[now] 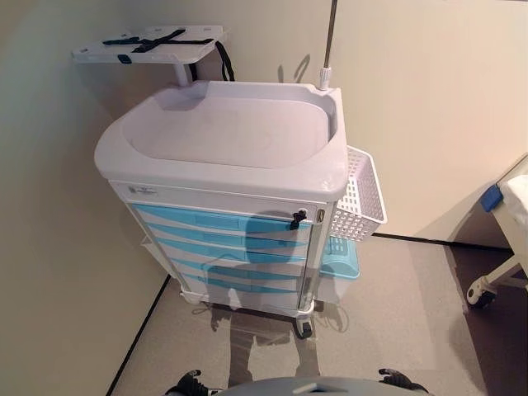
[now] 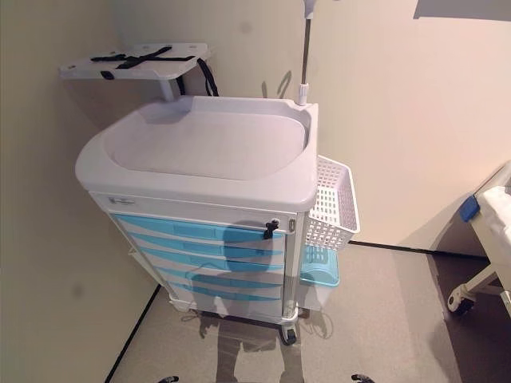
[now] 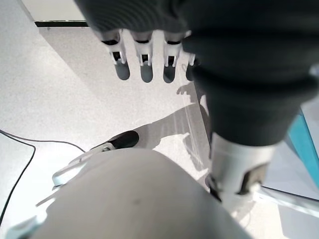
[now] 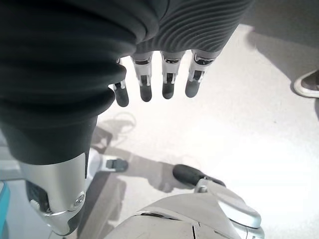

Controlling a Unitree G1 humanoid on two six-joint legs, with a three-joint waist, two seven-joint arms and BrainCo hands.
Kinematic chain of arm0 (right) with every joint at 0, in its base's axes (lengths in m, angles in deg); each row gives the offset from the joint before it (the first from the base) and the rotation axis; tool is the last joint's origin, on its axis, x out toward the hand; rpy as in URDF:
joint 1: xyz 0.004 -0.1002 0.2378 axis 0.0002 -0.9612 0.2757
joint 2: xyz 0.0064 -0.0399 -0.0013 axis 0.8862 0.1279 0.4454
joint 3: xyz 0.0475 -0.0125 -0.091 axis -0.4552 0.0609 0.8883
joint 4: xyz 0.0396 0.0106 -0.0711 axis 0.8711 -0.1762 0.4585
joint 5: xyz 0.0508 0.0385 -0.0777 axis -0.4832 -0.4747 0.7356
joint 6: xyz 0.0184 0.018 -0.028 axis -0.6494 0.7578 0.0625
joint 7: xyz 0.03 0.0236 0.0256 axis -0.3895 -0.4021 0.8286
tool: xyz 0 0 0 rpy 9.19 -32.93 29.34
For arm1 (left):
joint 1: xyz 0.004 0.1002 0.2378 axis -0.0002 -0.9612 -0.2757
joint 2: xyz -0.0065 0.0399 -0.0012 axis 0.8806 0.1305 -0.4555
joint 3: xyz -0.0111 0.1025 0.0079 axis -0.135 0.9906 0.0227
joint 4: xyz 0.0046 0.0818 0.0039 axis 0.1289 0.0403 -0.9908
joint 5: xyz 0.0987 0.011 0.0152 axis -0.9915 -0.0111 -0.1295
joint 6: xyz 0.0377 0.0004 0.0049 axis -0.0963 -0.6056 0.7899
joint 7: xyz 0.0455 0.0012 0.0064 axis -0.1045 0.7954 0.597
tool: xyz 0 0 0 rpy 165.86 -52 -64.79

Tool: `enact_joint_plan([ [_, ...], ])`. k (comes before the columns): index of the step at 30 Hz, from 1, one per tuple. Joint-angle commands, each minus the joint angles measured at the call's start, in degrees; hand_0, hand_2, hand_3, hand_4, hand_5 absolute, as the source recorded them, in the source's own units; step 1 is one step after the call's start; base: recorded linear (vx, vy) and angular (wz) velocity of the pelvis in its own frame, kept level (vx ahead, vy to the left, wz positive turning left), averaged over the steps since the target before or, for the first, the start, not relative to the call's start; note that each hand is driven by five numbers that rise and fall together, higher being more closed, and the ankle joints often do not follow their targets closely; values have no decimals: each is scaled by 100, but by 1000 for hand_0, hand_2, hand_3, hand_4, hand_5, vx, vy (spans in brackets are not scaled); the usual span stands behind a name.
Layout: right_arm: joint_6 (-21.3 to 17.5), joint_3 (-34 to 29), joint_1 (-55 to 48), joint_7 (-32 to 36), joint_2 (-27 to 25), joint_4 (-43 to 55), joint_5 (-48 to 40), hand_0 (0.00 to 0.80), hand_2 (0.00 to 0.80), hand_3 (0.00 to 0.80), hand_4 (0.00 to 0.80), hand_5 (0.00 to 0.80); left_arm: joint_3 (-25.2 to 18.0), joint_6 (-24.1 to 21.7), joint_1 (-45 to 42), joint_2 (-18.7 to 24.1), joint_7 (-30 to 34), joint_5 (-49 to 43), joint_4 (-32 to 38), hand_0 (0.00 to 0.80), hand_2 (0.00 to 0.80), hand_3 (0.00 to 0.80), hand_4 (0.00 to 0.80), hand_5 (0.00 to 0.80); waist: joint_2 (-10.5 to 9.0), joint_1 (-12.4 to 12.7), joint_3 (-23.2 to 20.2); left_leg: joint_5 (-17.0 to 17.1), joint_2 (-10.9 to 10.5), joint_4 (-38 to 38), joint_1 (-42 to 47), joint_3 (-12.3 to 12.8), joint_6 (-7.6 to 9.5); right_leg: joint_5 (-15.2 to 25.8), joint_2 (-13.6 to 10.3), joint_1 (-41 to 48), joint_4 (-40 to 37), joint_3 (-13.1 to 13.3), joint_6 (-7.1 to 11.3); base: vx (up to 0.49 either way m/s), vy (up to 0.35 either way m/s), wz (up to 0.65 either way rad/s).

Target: Open the drawer and pick up the medicine

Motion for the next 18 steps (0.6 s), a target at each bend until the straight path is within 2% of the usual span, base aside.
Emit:
enact_joint_plan([
  [1, -134, 72, 311, -66, 223, -298, 43, 0, 0, 0, 0, 0, -90, -29, 237, 69, -60, 76, -335, 0, 0, 0, 0, 0, -437, 8, 145, -245, -411, -4, 139, 275, 259, -232, -149, 6, 48, -58, 374, 0, 0, 0],
  [14, -126, -3, 285, -89, 199, -286, 1, 0, 0, 0, 0, 0, -297, -92, 248, 101, -134, 461, -132, 0, 0, 0, 0, 0, -461, 5, 220, -267, -448, -4, 114, 213, 288, -241, -173, 25, 48, -80, 367, 0, 0, 0],
  [16, -124, -37, 284, -97, 188, -283, -14, 0, 0, 0, 0, 0, -415, -119, 249, 80, -137, 727, -17, 0, 0, 0, 0, 0, -451, 12, 255, -261, -465, -4, 92, 195, 301, -250, -185, -11, 102, -82, 363, 0, 0, 0],
  [18, -122, -80, 305, -104, 170, -276, -10, 0, 0, 0, 0, 0, -777, -190, 241, -40, 22, 1618, 133, 0, 0, 0, 0, 0, -434, 28, 318, -254, -501, 15, 34, 146, 330, -300, -221, -116, 265, -91, 339, -2, 15, 0],
])
